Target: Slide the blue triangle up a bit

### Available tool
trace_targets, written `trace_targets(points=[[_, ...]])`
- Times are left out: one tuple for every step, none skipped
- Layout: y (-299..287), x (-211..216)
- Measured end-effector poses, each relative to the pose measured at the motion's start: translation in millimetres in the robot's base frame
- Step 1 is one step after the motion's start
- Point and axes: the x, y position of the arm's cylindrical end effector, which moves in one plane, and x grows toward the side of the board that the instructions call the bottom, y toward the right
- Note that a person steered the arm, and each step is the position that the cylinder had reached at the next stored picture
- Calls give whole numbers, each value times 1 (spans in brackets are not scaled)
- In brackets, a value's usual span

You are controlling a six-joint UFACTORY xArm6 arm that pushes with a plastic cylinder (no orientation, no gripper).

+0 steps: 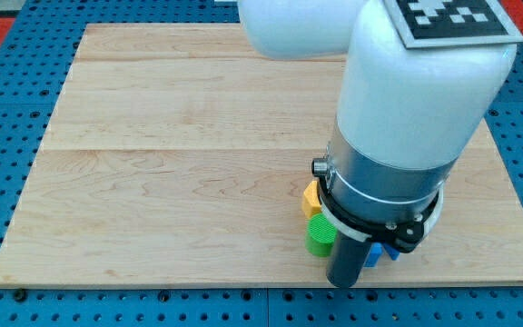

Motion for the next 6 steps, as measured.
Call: trace_targets(points=[[27, -15], [56, -12], [52, 0], [108, -7], [113, -38], [80, -64]])
